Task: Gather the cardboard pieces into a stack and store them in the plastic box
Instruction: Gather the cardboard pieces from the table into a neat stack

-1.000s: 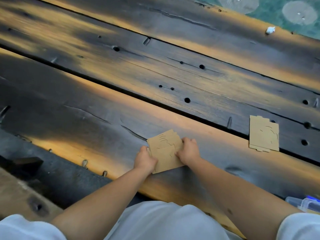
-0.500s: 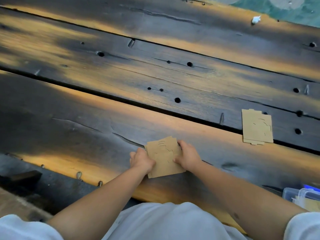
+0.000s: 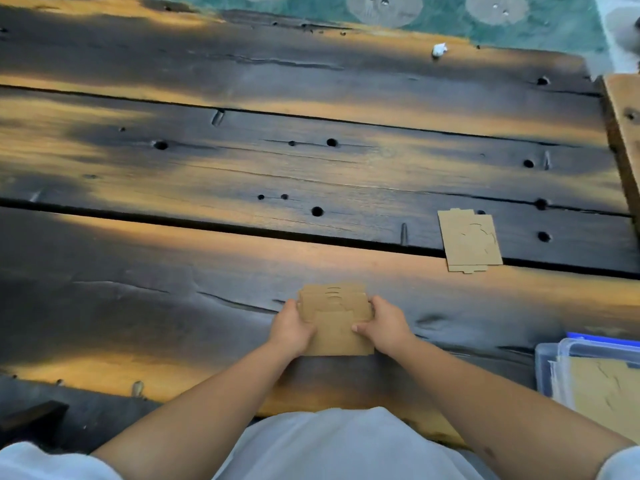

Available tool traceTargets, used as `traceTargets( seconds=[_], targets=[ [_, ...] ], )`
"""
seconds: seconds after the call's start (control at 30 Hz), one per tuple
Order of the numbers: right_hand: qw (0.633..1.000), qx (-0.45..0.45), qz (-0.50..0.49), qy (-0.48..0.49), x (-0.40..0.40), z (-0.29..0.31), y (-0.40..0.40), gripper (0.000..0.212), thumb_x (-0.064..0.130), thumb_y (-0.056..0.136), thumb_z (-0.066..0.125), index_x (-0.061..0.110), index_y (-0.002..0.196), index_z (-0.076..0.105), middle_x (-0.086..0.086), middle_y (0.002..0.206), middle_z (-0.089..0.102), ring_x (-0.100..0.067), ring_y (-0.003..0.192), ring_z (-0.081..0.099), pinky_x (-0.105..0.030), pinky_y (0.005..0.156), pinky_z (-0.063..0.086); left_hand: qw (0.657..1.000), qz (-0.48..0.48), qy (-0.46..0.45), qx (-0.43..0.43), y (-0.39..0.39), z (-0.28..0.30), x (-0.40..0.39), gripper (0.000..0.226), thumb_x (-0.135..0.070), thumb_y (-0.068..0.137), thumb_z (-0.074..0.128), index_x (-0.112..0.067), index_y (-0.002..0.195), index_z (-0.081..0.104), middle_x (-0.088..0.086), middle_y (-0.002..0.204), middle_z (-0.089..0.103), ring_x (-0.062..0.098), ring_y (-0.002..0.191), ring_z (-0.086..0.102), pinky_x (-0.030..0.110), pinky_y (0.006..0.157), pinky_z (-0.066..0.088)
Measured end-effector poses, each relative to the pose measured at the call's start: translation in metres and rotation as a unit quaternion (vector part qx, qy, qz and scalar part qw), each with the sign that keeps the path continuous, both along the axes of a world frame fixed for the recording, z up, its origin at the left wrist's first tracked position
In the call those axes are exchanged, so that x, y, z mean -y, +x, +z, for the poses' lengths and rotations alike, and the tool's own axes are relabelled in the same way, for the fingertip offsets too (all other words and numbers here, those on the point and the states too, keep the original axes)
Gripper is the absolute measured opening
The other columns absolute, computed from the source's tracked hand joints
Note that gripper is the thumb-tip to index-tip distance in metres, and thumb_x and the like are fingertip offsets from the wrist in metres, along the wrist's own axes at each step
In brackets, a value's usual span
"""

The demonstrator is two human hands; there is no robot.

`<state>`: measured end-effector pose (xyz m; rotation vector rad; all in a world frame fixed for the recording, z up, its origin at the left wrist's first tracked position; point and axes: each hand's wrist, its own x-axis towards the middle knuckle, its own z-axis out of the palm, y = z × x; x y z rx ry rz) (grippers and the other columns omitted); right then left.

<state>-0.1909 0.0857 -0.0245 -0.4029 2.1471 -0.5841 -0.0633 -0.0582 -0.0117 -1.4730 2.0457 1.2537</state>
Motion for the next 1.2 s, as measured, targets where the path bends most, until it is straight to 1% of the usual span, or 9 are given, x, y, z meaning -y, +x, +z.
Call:
traceTargets(
  seconds=[0.07, 0.27, 0.5, 0.6, 0.7, 0.83, 0.93, 1.1, 1.2],
  targets=[
    [1.0, -0.003, -0.03, 0.001, -0.013, 0.004, -0.011, 0.046, 0.025, 0.077, 0.078, 0.016, 0.116, 0.056, -0.006, 0.116, 0.066, -0.024, 0.103, 0.061, -0.031, 0.082, 0.049, 1.0, -0.02, -0.003, -0.012, -0.014, 0.0, -0.009, 0.039, -0.015, 0.078, 0.063, -0.011, 0.116, 0.052, 0.013, 0.116, 0.064, 0.031, 0.108, 0.058, 0.036, 0.089, 0.048],
    [0.996, -0.013, -0.085, 0.001, -0.066, 0.013, -0.057, 0.043, 0.025, 0.079, 0.074, 0.02, 0.117, 0.054, -0.003, 0.115, 0.066, -0.02, 0.099, 0.059, -0.025, 0.075, 0.041, 0.995, -0.079, -0.003, -0.054, -0.076, 0.0, -0.051, 0.041, -0.022, 0.08, 0.064, -0.02, 0.119, 0.052, 0.008, 0.114, 0.065, 0.029, 0.105, 0.059, 0.03, 0.082, 0.046],
    [0.982, -0.017, -0.182, -0.041, -0.113, 0.02, -0.125, 0.06, 0.012, 0.077, 0.076, 0.018, 0.128, 0.047, -0.005, 0.123, 0.061, -0.025, 0.112, 0.058, -0.039, 0.097, 0.047, 0.991, -0.079, 0.024, -0.109, -0.156, -0.002, -0.089, 0.038, -0.018, 0.078, 0.068, -0.023, 0.108, 0.046, 0.005, 0.105, 0.066, 0.024, 0.091, 0.059, 0.03, 0.076, 0.048],
    [0.979, -0.05, -0.198, -0.028, -0.125, 0.02, -0.156, 0.065, 0.015, 0.075, 0.078, 0.016, 0.132, 0.047, -0.006, 0.127, 0.06, -0.025, 0.114, 0.057, -0.028, 0.094, 0.043, 0.987, -0.083, 0.02, -0.137, -0.19, -0.005, -0.1, 0.039, -0.019, 0.077, 0.069, -0.022, 0.11, 0.049, 0.003, 0.106, 0.065, 0.019, 0.087, 0.056, 0.027, 0.074, 0.044],
    [0.978, -0.071, -0.198, -0.008, -0.133, 0.019, -0.184, 0.07, 0.02, 0.075, 0.078, 0.017, 0.137, 0.045, -0.007, 0.131, 0.058, -0.025, 0.119, 0.054, -0.028, 0.097, 0.041, 0.987, -0.073, 0.026, -0.142, -0.22, -0.008, -0.109, 0.037, -0.016, 0.077, 0.067, -0.022, 0.11, 0.052, 0.004, 0.11, 0.065, 0.021, 0.092, 0.059, 0.028, 0.078, 0.048],
    [0.979, -0.08, -0.188, 0.0, -0.136, 0.012, -0.217, 0.069, 0.02, 0.077, 0.077, 0.016, 0.137, 0.046, -0.007, 0.133, 0.058, -0.026, 0.121, 0.053, -0.033, 0.101, 0.041, 0.989, -0.073, -0.003, -0.129, -0.256, -0.014, -0.114, 0.044, -0.016, 0.076, 0.068, -0.019, 0.118, 0.056, 0.006, 0.116, 0.066, 0.025, 0.105, 0.06, 0.026, 0.082, 0.045],
    [0.98, -0.089, -0.178, 0.01, -0.133, 0.004, -0.242, 0.065, 0.021, 0.077, 0.077, 0.015, 0.134, 0.049, -0.009, 0.131, 0.058, -0.026, 0.119, 0.053, -0.03, 0.096, 0.041, 0.99, -0.079, -0.019, -0.113, -0.281, -0.017, -0.112, 0.045, -0.016, 0.077, 0.066, -0.018, 0.121, 0.056, 0.007, 0.116, 0.066, 0.025, 0.106, 0.06, 0.023, 0.078, 0.042],
    [0.975, -0.095, -0.198, 0.03, -0.125, -0.01, -0.271, 0.062, 0.023, 0.074, 0.079, 0.017, 0.13, 0.053, -0.013, 0.129, 0.054, -0.027, 0.114, 0.055, -0.03, 0.093, 0.04, 0.993, -0.079, -0.023, -0.09, -0.314, -0.025, -0.113, 0.043, -0.015, 0.077, 0.06, -0.018, 0.12, 0.054, 0.007, 0.115, 0.066, 0.027, 0.107, 0.059, 0.026, 0.08, 0.044],
    [0.974, -0.092, -0.201, 0.047, -0.118, -0.016, -0.279, 0.062, 0.021, 0.075, 0.076, 0.017, 0.132, 0.052, -0.011, 0.13, 0.056, -0.027, 0.118, 0.053, -0.029, 0.092, 0.04, 0.996, -0.067, -0.032, -0.057, -0.327, -0.029, -0.115, 0.041, -0.016, 0.076, 0.061, -0.015, 0.116, 0.052, 0.01, 0.111, 0.066, 0.03, 0.104, 0.059, 0.026, 0.074, 0.042]
  ],
)
